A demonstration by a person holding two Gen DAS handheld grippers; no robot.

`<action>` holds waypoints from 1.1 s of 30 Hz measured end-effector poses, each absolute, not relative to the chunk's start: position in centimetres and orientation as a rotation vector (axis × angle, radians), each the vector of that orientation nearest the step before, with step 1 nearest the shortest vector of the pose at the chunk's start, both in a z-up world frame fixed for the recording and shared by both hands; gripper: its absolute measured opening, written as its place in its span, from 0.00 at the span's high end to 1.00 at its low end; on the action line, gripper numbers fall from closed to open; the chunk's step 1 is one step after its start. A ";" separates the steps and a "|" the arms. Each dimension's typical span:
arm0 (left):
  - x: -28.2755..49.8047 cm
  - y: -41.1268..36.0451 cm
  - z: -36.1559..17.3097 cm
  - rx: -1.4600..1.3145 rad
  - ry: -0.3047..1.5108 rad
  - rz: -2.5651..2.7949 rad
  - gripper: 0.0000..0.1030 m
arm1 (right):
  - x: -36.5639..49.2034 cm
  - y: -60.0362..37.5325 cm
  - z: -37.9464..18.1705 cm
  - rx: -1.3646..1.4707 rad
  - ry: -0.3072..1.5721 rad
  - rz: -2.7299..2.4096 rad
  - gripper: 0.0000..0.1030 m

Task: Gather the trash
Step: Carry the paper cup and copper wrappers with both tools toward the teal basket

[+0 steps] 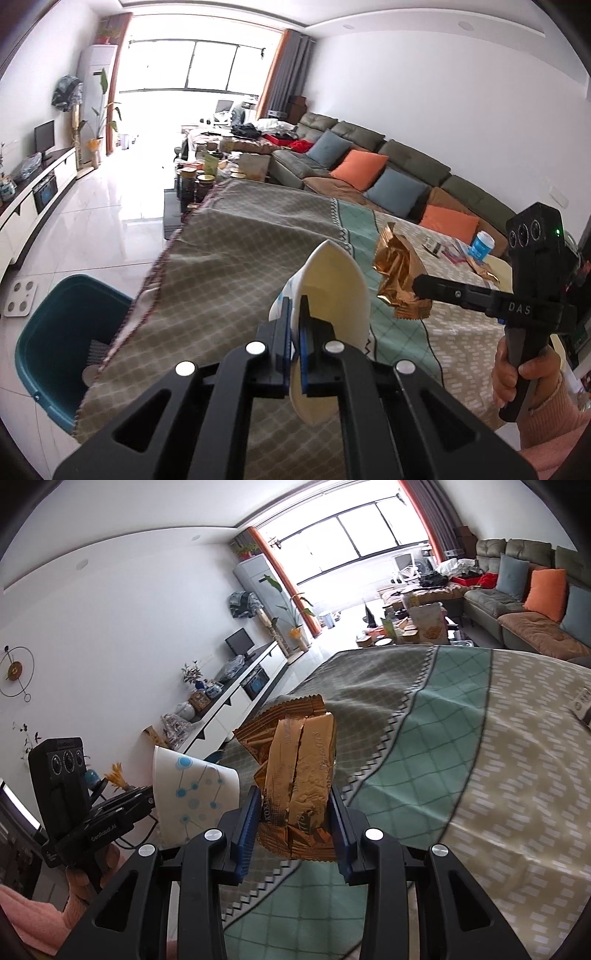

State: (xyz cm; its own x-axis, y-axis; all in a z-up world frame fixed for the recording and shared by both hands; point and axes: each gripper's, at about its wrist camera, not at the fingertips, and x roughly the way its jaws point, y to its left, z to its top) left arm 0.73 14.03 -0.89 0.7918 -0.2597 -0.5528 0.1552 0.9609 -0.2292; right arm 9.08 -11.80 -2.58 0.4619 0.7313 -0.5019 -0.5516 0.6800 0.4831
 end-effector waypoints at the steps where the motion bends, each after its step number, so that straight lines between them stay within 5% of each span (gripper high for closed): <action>1: 0.5 14.4 -0.8 -0.178 0.615 -0.216 0.95 | 8.9 -11.4 -2.5 0.264 0.746 0.806 0.65; 33: -3.1 23.9 0.7 -0.249 0.564 0.017 0.95 | 9.5 0.1 -1.6 0.120 0.772 1.024 0.65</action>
